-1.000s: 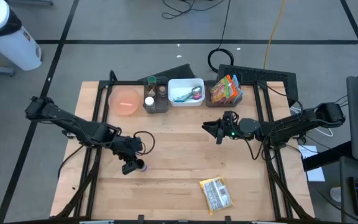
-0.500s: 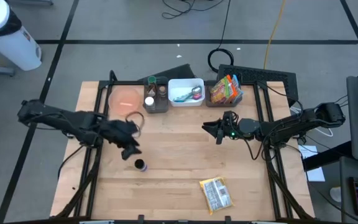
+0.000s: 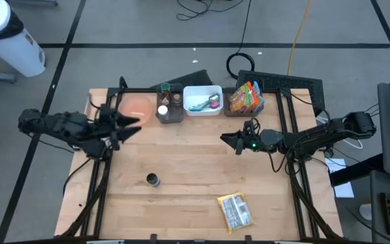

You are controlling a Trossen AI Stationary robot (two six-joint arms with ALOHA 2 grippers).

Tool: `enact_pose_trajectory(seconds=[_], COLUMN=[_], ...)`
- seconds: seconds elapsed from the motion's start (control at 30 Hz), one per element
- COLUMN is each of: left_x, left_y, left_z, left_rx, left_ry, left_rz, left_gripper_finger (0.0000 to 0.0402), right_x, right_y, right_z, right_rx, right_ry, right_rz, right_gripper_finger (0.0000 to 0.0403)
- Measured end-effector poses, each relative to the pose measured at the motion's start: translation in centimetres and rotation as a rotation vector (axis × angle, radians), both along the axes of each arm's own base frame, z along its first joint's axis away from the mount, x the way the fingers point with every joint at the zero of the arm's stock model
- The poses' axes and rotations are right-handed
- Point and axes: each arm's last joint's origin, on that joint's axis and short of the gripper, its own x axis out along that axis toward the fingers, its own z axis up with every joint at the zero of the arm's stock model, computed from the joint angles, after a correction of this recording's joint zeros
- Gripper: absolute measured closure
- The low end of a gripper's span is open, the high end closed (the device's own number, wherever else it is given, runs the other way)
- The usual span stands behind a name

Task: Pick & Place Food Item
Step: Put the black seasoning bottle into the left black bin

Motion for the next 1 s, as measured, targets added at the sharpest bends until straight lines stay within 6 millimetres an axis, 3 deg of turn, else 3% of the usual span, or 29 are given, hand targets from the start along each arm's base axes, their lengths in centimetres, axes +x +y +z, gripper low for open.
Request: enact_pose_trajectory(seconds=[0.2, 0.3, 0.6, 1.0], left_x=[1.0, 1.5, 1.6, 1.9], left_y=[-0.4, -0.4, 0.2, 0.8], left_z=[2.8, 3.7, 5.0, 4.1], left_rx=[0.319, 0.391, 0.454, 0.424], left_ry=[-0.182, -0.246, -0.347, -0.257], left_rz=[0.070, 0.100, 0.184, 0.225], left_gripper_finger=[0.0158, 0.0158, 0.0158, 0.0152], right_x=[-0.1, -0.1, -0.1, -0.1], right_y=[-0.3, -0.4, -0.8, -1.3], right_z=[0.0, 0.0, -0.2, -0.6], right_rx=[0.072, 0.096, 0.101, 0.078], right_ry=[-0.024, -0.028, -0.012, 0.031], right_rz=[-0.083, -0.086, -0.107, -0.126], right_gripper_finger=[0.0273, 0.0273, 0.0273, 0.0273])
